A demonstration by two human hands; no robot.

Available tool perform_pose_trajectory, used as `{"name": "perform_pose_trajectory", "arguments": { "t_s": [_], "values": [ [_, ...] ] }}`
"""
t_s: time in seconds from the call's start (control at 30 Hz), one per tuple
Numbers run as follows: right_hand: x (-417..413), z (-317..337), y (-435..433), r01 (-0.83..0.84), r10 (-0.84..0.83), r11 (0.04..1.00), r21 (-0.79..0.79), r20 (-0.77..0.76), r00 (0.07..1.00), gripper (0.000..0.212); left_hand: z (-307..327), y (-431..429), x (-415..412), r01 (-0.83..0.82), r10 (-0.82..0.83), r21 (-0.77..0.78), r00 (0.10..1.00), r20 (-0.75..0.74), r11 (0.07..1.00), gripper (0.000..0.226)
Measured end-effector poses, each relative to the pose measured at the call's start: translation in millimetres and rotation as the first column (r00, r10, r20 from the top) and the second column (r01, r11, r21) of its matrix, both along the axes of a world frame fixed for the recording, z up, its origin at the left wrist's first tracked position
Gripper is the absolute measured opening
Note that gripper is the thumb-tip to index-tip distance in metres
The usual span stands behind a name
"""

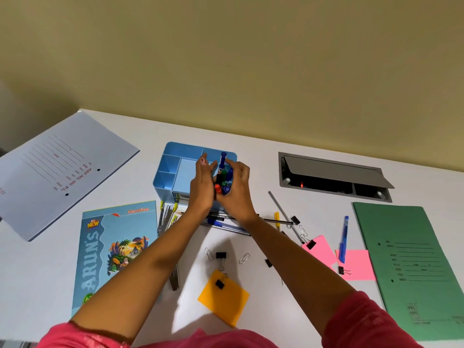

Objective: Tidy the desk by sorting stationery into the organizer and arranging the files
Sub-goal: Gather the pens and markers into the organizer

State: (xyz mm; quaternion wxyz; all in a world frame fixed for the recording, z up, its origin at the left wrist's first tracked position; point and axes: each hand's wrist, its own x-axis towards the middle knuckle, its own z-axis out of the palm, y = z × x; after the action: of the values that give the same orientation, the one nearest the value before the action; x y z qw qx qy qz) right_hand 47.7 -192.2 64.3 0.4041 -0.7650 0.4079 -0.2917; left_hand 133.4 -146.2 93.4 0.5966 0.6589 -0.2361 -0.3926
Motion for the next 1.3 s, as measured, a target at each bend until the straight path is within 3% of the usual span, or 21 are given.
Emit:
{"name": "perform_pose_trajectory", "arguments": {
  "t_s": [0.23,0.53,1.03,1.1,1.17,1.3],
  "values": [
    [7.5,1.3,-2.2,0.021,-0.021,0.996,0.084,-0.002,1.000,0.093,2.5,-0.2,4.9,-0.132,0.131,-0.040,0.991,-0.019,0.990,0.048],
    [12.7,3.9,-3.2,0.053,-0.052,0.998,0.042,-0.026,0.998,0.042,-6.0,2.2,13.0,-0.140,0.139,-0.032,0.990,-0.036,0.990,0.053],
    [10.4,1.3,4.6,0.232,-0.226,0.969,-0.089,0.076,0.971,0.029,-0.6,6.9,20.4,-0.143,0.145,-0.051,0.989,0.029,0.988,0.051],
    [10.4,0.1,-2.4,0.249,-0.244,0.960,-0.127,0.052,0.968,0.030,-2.4,7.0,19.7,-0.111,0.112,-0.019,0.990,0.086,0.994,0.051],
    [10.0,-0.9,-9.7,0.243,-0.250,0.952,-0.184,-0.013,0.968,0.030,-3.4,6.9,19.5,-0.039,0.029,0.036,0.968,0.248,0.999,0.043],
    [8.2,4.9,-25.0,0.167,-0.223,0.913,-0.373,-0.113,0.968,0.019,-24.6,6.6,25.6,0.183,-0.292,0.236,0.737,0.610,0.954,0.034]
  ]
}}
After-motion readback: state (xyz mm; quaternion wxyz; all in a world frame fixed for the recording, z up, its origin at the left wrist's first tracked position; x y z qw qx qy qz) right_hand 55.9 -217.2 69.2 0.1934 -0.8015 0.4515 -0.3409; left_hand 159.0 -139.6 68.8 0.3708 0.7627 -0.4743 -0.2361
